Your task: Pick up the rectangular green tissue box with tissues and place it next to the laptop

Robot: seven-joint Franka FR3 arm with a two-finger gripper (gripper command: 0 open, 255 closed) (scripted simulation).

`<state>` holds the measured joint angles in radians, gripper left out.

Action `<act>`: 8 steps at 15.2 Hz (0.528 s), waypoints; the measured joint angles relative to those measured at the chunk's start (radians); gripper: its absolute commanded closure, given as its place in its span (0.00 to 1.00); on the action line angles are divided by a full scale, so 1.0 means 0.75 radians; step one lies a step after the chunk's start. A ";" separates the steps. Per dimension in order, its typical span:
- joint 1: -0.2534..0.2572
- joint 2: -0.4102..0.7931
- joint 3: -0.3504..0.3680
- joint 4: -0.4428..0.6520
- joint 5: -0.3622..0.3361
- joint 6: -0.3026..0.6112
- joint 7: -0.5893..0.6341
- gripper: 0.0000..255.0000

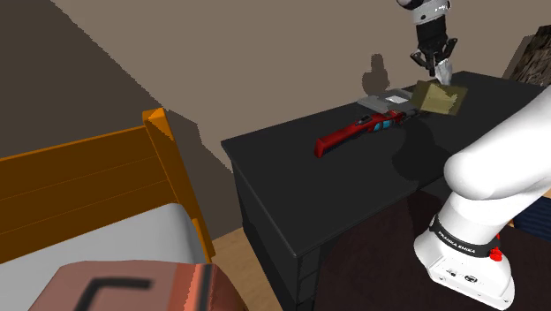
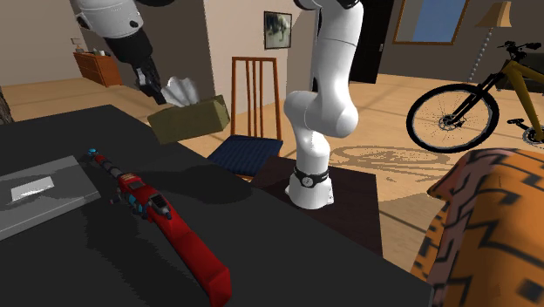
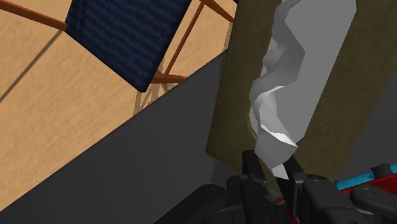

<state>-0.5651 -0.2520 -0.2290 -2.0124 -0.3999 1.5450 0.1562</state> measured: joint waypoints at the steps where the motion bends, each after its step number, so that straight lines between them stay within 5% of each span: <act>1: -0.013 0.022 -0.022 0.027 -0.008 0.007 -0.034 1.00; 8: -0.103 0.257 -0.166 0.191 -0.006 0.159 -0.238 1.00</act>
<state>-0.6425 -0.0590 -0.3532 -1.8688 -0.4045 1.6641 -0.0219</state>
